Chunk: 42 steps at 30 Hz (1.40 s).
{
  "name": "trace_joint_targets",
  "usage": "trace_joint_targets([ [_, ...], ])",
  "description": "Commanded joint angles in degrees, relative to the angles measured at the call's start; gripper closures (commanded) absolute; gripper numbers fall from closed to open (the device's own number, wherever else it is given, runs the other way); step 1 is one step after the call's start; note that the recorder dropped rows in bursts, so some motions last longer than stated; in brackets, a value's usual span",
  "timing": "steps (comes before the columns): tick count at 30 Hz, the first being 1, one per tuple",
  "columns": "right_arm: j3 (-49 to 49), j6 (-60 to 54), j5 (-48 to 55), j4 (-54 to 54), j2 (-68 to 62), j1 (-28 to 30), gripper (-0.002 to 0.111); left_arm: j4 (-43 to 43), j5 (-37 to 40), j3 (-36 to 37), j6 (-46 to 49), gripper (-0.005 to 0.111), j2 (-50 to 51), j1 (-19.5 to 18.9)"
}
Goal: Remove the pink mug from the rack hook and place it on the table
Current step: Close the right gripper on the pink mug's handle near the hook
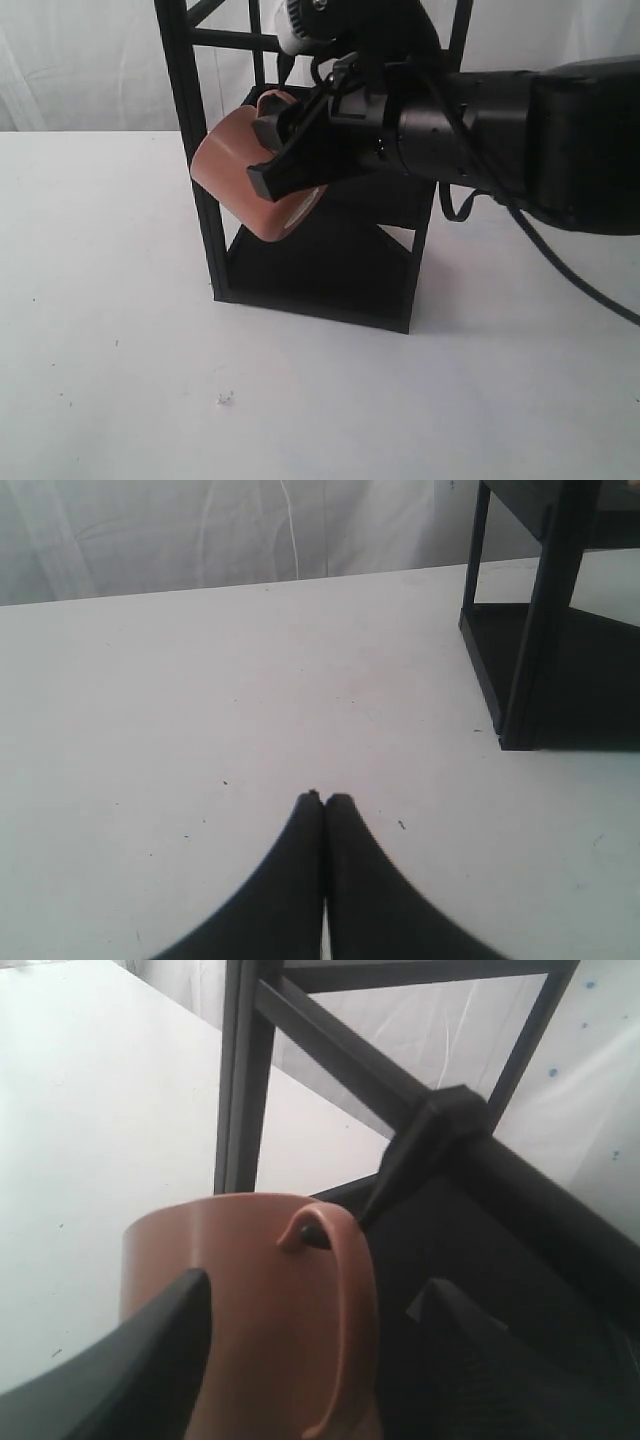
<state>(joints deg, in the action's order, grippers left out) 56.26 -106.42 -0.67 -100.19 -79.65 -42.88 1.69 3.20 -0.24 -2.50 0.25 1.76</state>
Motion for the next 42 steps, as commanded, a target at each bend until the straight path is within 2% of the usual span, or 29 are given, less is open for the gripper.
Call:
trace_joint_targets([
  [1, 0.4, 1.8, -0.7, 0.2, 0.1, 0.0, 0.051, -0.2, -0.1, 0.2, -0.1, 0.107, -0.3, 0.2],
  [14, 0.4, 1.7, 0.4, 0.2, -2.5, 0.0, 0.052, -0.2, -0.1, 0.2, -0.1, 0.107, -0.3, 0.2],
  [19, 0.4, 1.7, -0.6, 0.2, -2.5, 0.0, 0.058, -0.2, -0.1, 0.2, -0.1, 0.107, -0.3, 0.2],
  [27, 0.7, 1.7, -0.7, 0.2, -2.5, 0.0, 0.06, -0.2, -0.1, 0.2, -0.1, 0.107, -0.3, 0.2],
  [36, 2.4, 1.7, -2.1, 0.2, -2.5, 0.0, 0.07, -0.2, -0.1, 0.2, -0.1, 0.107, -0.3, 0.2],
  [42, 2.4, 1.7, -2.1, 0.2, -2.5, 0.0, 0.083, -0.2, -0.1, 0.2, -0.1, 0.107, -0.3, 0.2],
])
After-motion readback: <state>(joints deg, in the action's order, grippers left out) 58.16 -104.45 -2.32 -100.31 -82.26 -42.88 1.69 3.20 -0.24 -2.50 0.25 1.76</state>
